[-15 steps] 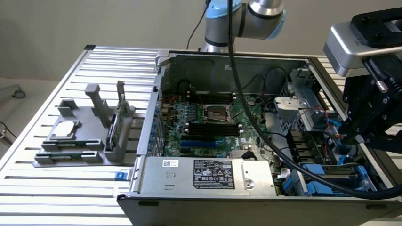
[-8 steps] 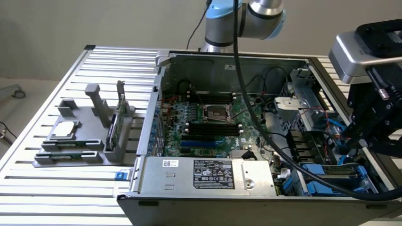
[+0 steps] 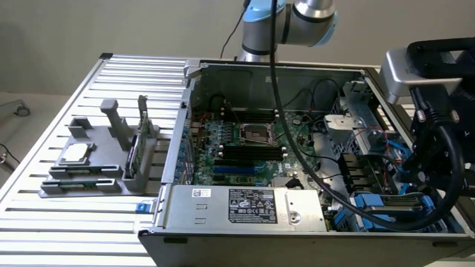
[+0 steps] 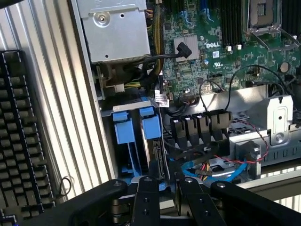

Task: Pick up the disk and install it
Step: 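Insert the first disk wire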

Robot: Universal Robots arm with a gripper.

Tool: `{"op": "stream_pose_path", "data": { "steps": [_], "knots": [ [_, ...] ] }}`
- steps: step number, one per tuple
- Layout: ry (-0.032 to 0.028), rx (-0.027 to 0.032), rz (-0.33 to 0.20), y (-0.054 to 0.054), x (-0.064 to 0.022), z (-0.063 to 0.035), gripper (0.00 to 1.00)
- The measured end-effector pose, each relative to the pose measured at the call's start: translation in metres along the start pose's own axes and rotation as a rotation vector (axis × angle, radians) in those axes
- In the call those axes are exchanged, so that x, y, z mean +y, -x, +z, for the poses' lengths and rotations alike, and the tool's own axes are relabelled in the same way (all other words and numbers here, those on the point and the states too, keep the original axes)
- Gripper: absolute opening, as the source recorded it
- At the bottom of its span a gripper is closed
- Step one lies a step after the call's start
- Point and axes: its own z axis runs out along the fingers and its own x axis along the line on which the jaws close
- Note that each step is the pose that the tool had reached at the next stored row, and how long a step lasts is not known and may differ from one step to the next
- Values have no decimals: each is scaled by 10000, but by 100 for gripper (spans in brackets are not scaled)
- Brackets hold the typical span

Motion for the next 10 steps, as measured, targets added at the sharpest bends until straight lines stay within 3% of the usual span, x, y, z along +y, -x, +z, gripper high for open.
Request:
{"op": "stream_pose_path", "data": {
  "steps": [10],
  "knots": [
    [-246, 195, 1787, -23, 23, 163, 24]
  ]
}}
